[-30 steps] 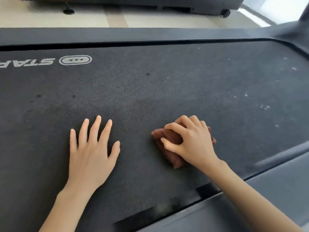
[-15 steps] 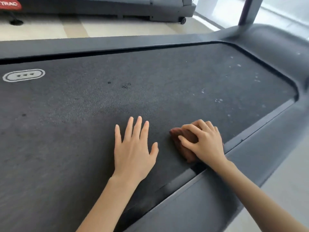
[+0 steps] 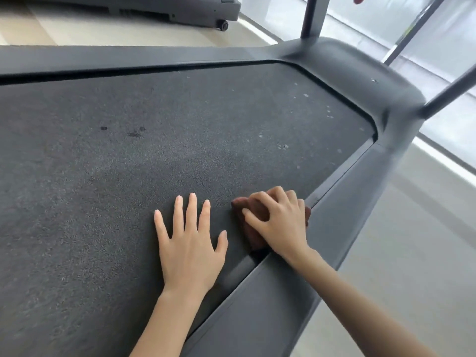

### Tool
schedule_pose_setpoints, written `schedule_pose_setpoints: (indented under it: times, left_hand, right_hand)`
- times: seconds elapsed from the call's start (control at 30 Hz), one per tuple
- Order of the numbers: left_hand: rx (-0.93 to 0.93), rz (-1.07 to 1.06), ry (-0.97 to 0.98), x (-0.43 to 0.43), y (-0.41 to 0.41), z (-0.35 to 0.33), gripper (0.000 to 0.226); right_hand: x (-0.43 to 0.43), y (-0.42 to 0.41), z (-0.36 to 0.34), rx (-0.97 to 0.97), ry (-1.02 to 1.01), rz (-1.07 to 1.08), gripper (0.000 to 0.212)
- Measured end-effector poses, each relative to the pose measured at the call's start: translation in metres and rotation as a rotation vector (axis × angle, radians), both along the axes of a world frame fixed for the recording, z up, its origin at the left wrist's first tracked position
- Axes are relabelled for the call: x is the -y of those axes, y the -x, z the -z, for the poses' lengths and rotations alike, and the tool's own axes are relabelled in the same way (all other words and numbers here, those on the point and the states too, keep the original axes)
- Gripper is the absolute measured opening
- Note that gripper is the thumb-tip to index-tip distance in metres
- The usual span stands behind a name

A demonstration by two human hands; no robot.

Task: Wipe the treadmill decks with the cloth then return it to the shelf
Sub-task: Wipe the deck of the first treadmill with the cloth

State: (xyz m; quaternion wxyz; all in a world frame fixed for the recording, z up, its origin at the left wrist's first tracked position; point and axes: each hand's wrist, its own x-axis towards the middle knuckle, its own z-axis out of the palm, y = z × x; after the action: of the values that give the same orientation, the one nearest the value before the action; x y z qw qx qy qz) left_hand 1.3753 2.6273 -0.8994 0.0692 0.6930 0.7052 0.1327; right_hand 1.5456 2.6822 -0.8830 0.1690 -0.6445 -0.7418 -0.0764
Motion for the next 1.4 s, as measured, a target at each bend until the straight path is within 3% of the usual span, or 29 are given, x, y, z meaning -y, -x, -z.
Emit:
schedule_pose_setpoints:
  times: [0.17,0.4,0.5,0.73,0.9,1.2,1.33,1.4]
  left_hand:
    - [-0.017,0.010,-0.018,0.001,0.003,-0.001,0.067]
    - [-0.037,0.009,-0.016,0.000,0.000,0.004,0.061]
    - [-0.049,0.006,-0.007,0.001,0.001,0.003,0.067]
    - [-0.078,0.010,-0.010,0.001,0.000,0.003,0.071]
    - [-0.108,-0.001,0.000,0.001,0.001,0.001,0.069]
    - [-0.134,-0.030,0.022,0.000,-0.003,0.001,0.068]
    - [-0.129,-0.054,0.061,0.000,-0.006,-0.005,0.071]
    - [-0.123,-0.087,0.079,-0.007,-0.012,-0.011,0.075]
  right_hand:
    - [0.005,-0.009,-0.008,0.023,0.044,-0.173,0.035]
    - [-0.056,-0.064,-0.011,-0.038,0.033,0.120,0.033]
    - [-0.052,-0.058,-0.013,-0.048,0.087,0.125,0.033]
    - [0.029,0.002,-0.004,-0.084,0.010,-0.226,0.028]
    - [0.002,-0.022,-0.006,-0.119,0.064,-0.367,0.029]
    - [-0.132,-0.160,-0.016,-0.134,0.124,-0.022,0.035]
    - [-0.133,-0.156,-0.013,-0.095,0.102,0.013,0.036]
    - [-0.112,-0.141,-0.010,-0.064,0.064,-0.067,0.033]
